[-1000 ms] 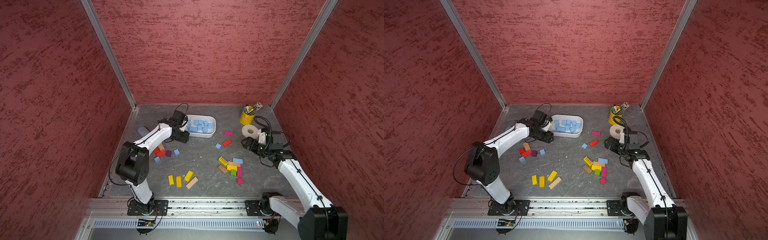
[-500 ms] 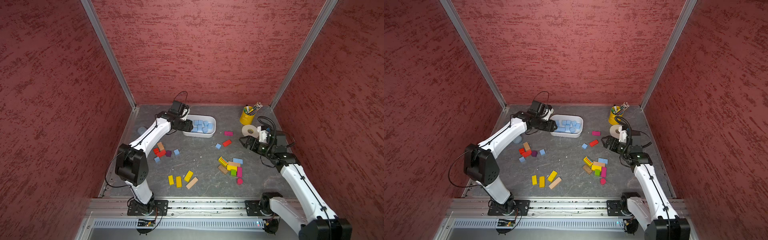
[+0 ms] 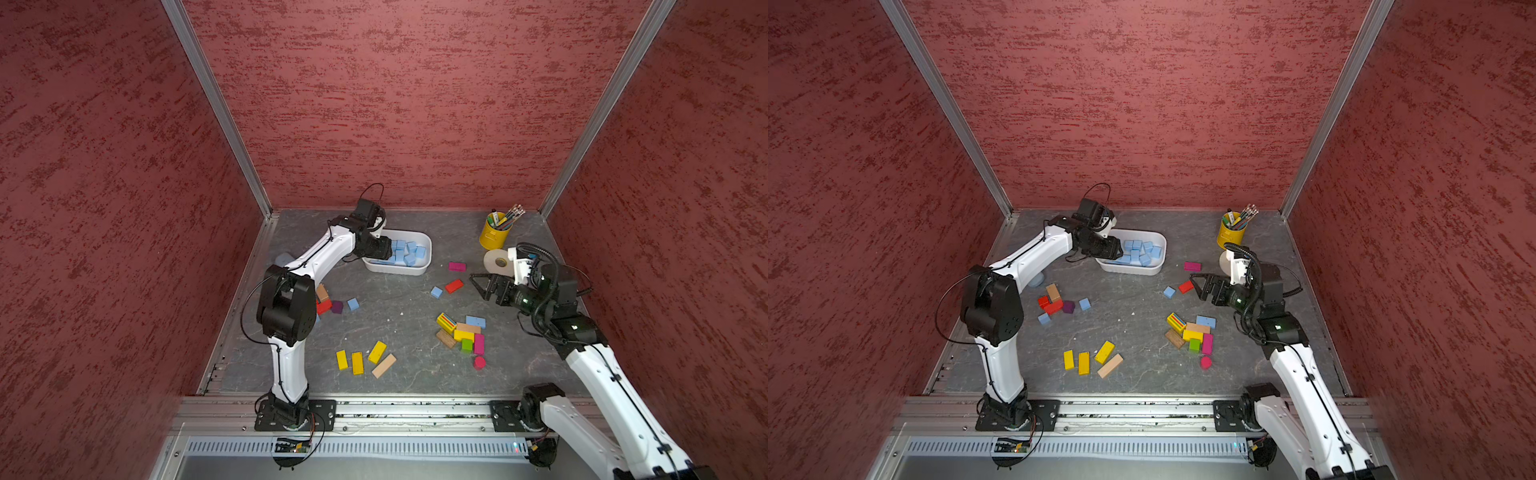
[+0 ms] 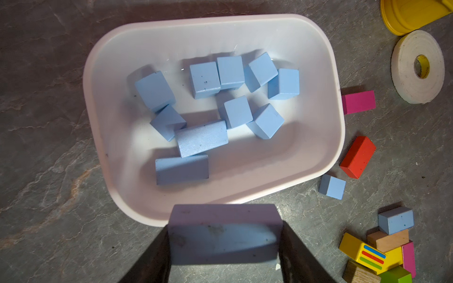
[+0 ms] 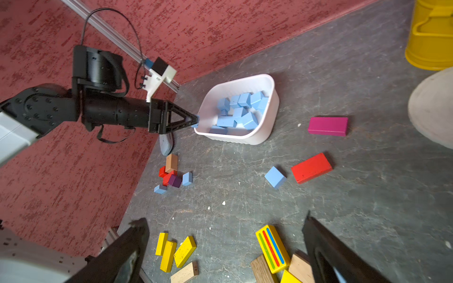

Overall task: Pick out the blue building blocks
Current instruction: Place the building block in the storage box.

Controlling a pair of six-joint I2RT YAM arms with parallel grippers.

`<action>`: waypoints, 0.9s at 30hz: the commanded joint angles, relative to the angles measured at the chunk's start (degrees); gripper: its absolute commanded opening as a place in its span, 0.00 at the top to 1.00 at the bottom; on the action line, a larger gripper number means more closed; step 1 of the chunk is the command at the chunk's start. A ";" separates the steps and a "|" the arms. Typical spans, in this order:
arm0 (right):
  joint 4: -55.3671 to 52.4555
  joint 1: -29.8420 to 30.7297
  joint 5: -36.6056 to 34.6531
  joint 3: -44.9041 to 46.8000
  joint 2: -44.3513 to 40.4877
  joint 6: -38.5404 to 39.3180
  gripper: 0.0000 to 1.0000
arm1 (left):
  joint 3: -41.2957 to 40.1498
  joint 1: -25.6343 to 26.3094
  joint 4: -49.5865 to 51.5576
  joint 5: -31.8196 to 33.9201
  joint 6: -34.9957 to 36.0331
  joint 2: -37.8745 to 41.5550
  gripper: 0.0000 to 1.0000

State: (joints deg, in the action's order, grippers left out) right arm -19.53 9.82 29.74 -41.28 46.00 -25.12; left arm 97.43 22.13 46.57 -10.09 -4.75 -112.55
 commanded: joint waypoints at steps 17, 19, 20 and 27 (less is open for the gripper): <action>4.47 6.12 -2.89 -0.39 -0.38 0.47 0.01 | 3.10 0.02 -2.42 1.99 -4.15 -9.38 0.55; 4.50 6.61 -3.09 -0.38 -0.40 0.51 0.01 | 3.75 0.02 -2.29 1.92 -4.33 -10.34 0.53; 4.50 6.88 -3.20 -0.52 -0.45 0.53 0.01 | 4.05 0.02 -2.36 1.91 -4.31 -10.77 0.50; 4.48 8.07 -3.90 -0.43 -0.02 0.80 0.01 | 5.14 0.11 -2.36 1.60 -4.39 -11.90 0.30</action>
State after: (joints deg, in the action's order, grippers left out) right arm -16.93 17.19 26.94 -41.28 45.89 -24.82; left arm 101.16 22.17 44.97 -8.69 -8.62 -123.66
